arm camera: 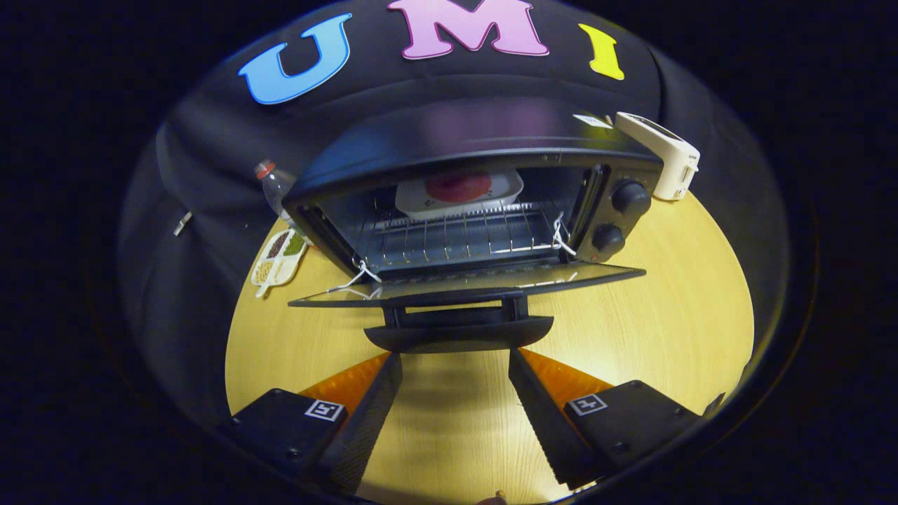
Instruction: Open the toaster oven, put the food inside, and close the toaster oven door.
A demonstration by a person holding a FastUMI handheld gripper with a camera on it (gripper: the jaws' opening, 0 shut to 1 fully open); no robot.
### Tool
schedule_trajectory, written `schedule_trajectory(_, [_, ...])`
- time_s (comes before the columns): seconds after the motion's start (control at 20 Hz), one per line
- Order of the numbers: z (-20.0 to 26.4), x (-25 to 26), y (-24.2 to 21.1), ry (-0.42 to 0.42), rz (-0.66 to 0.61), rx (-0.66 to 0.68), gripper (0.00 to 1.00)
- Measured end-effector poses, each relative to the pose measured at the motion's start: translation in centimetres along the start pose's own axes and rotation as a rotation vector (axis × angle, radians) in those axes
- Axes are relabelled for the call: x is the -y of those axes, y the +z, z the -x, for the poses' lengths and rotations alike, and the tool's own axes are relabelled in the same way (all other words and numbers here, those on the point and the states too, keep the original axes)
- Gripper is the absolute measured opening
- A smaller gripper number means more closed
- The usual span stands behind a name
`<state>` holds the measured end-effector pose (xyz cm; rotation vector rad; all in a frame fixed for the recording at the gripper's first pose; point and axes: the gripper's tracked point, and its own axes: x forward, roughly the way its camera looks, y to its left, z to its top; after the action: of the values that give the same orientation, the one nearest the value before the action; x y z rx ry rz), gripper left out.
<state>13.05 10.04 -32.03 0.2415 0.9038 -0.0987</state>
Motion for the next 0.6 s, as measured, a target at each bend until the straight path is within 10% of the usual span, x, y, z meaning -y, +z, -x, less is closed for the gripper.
schedule_trajectory(0.6, [9.4, -1.2, 8.8, 0.093, 0.112, 0.318, 0.99])
